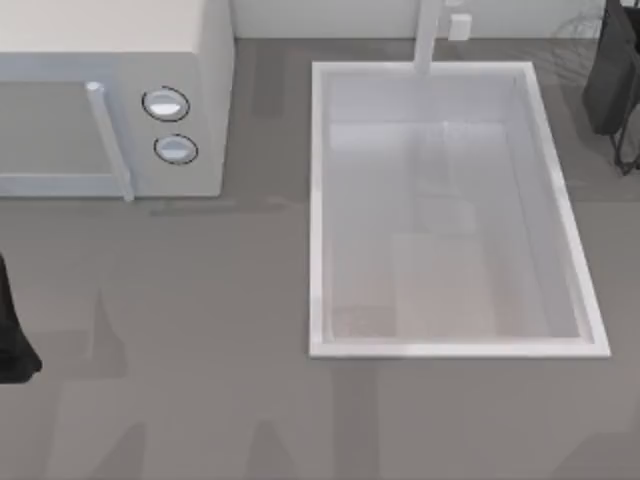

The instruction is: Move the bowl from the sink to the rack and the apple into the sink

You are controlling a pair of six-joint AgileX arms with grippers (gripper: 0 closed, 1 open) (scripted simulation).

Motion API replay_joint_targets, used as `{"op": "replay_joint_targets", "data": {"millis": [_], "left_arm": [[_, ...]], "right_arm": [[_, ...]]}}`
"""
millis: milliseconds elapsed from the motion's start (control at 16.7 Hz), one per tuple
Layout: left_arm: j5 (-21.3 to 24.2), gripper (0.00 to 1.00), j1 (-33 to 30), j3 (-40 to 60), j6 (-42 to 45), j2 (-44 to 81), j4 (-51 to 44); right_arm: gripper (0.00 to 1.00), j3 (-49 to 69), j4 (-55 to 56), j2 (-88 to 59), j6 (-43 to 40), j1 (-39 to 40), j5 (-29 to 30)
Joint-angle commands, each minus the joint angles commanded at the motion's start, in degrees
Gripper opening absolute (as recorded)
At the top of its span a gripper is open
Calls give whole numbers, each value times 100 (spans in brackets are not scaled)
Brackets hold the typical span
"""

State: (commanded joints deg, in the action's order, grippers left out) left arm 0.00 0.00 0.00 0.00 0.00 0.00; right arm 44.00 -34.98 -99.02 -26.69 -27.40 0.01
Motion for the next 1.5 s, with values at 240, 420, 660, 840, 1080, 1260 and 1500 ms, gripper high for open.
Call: {"op": "replay_joint_targets", "data": {"millis": [240,420,660,840,1080,1260,1500], "left_arm": [[0,100,0,0,0,0,0],[0,100,0,0,0,0,0],[0,100,0,0,0,0,0],[0,100,0,0,0,0,0],[0,100,0,0,0,0,0],[0,100,0,0,0,0,0],[0,100,0,0,0,0,0]], "right_arm": [[0,462,-659,583,151,-5,-297],[0,934,-1336,793,142,-16,-276],[0,1502,-2514,1072,126,-23,-285],[0,1861,-2887,1341,143,-25,-309],[0,1865,-2890,1334,154,-14,-312],[0,1836,-2716,1293,180,111,-235],[0,1658,-1636,1099,382,779,206]]}}
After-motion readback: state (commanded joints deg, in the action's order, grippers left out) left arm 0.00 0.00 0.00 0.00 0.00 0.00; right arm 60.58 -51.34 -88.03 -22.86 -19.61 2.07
